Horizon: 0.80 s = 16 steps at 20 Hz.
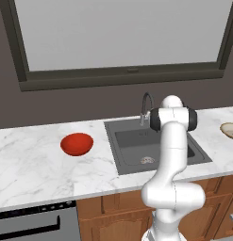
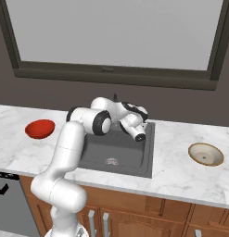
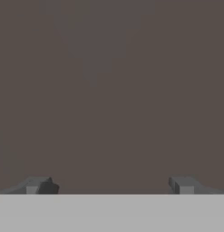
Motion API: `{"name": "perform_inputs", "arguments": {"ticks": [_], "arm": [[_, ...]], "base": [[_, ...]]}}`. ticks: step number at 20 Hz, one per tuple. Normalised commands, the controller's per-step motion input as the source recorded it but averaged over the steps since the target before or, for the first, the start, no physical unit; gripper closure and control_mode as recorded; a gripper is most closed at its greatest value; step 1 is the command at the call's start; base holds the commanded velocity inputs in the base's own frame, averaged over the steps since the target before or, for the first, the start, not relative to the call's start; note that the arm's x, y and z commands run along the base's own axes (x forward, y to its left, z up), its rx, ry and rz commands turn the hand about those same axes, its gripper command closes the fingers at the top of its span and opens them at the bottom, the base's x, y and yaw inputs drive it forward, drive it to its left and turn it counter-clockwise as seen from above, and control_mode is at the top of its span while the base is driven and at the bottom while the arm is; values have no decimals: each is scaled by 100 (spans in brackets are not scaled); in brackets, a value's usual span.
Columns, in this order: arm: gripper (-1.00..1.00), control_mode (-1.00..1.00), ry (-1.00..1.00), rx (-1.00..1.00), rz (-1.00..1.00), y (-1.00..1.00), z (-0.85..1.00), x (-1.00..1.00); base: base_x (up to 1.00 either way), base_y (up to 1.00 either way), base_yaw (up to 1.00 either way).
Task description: Rinse each bowl for a few seconds and place them down in the sink or on the counter.
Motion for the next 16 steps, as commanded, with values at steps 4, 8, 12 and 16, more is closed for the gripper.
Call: {"name": "perform_inputs", "arguments": {"ticks": [4,8,12,16], "arm": [[-100,-100,2,10,-5,-74,-64,2],[-100,-100,7,8,-4,-67,-72,4],[-100,-100,11,8,-3,-61,-78,10],[-100,-100,12,7,-2,-59,-82,3]], "base": [[0,0,0],[0,0,0],[0,0,0],[0,0,0]]}}
